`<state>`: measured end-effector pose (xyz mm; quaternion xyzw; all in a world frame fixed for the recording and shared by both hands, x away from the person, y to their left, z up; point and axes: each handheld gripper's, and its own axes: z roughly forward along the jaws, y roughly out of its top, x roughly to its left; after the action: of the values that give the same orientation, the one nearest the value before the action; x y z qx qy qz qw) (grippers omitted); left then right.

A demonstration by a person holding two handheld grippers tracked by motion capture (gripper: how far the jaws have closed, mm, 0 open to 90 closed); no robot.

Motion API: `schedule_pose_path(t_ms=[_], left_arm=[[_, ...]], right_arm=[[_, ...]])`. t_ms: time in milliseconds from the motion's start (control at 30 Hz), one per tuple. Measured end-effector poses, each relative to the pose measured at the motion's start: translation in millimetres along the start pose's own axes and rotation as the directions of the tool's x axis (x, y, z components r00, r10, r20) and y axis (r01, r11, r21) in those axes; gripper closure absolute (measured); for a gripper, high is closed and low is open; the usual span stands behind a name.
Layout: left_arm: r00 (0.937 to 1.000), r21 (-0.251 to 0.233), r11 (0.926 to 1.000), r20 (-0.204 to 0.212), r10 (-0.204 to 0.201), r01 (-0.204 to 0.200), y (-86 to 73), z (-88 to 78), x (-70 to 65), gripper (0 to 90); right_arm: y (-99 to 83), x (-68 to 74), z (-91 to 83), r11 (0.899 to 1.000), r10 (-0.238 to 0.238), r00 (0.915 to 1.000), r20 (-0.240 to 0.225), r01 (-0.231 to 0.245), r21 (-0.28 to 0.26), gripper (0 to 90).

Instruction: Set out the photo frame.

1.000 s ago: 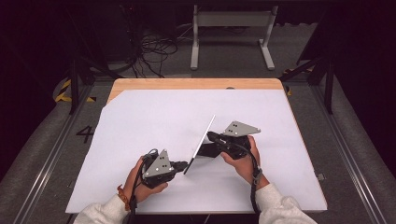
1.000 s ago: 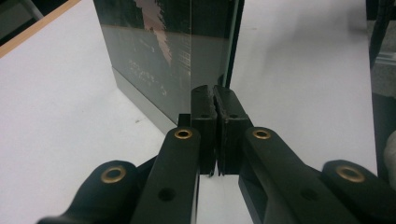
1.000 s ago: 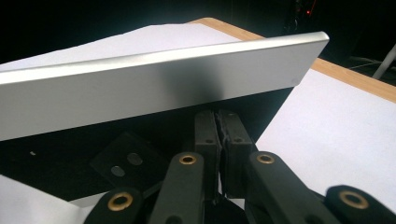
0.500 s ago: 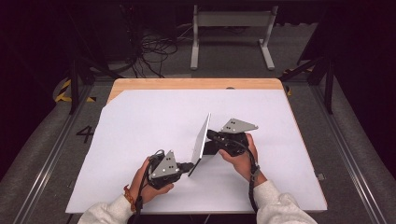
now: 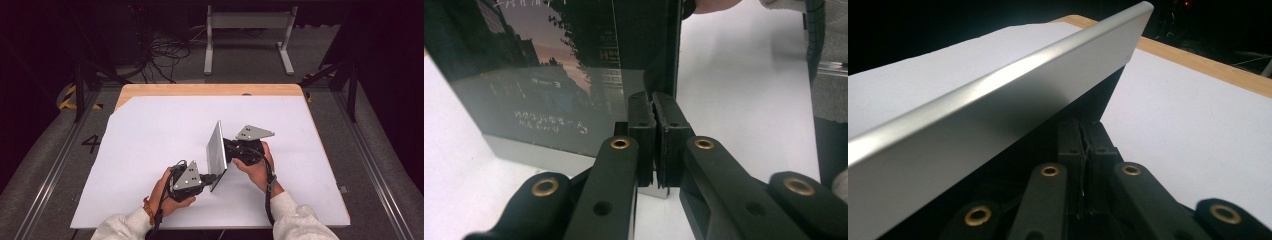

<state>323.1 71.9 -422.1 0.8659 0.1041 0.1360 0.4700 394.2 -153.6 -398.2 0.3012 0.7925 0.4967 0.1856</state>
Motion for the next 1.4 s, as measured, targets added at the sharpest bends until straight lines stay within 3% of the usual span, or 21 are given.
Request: schedule_pose_path(t_ms=[233,500,633,933,1100,1133,1333,1400], left_arm=[[0.9999,0.004,1.0000,-0.011,0.004,-0.004,-0.4,0.6,1.8,84.6],[0.9993,0.014,0.9998,-0.036,-0.013,0.014,-11.8,-18.0,10.3,83.7],[0.9978,0.015,0.9990,-0.052,-0.041,0.041,-20.3,-28.2,16.9,82.6],[0.9908,0.019,0.9956,-0.102,-0.089,0.091,-44.9,-53.6,31.4,76.8],[0.9916,0.030,0.9954,-0.095,-0.088,0.091,-51.0,-58.1,29.3,76.0],[0.9925,0.053,0.9942,-0.084,-0.089,0.094,-55.0,-57.8,24.5,76.4],[0.9943,0.081,0.9921,-0.055,-0.092,0.096,-61.8,-59.0,15.9,76.3],[0.9930,0.086,0.9902,-0.052,-0.106,0.110,-67.0,-62.1,14.5,74.5]], right_arm=[[-1.8,0.1,-3.0,1.000,-0.006,0.9999,0.009,0.005,0.004,85.0],[-9.9,-2.9,-24.0,1.000,-0.025,0.9986,0.047,0.024,0.016,88.0],[-12.7,-0.6,-35.2,0.999,-0.040,0.9979,0.050,0.039,0.021,87.4],[-30.4,12.8,-59.4,0.997,-0.067,0.9969,0.041,0.065,0.047,86.3],[-45.2,23.1,-72.2,0.994,-0.087,0.9955,0.036,0.085,0.067,84.7],[-49.8,27.0,-74.2,0.992,-0.100,0.9942,0.037,0.097,0.078,84.6],[-59.2,41.5,-73.9,0.991,-0.099,0.9945,0.033,0.096,0.092,80.0],[-60.0,52.3,-70.4,0.990,-0.109,0.9940,0.016,0.107,0.097,74.2]])
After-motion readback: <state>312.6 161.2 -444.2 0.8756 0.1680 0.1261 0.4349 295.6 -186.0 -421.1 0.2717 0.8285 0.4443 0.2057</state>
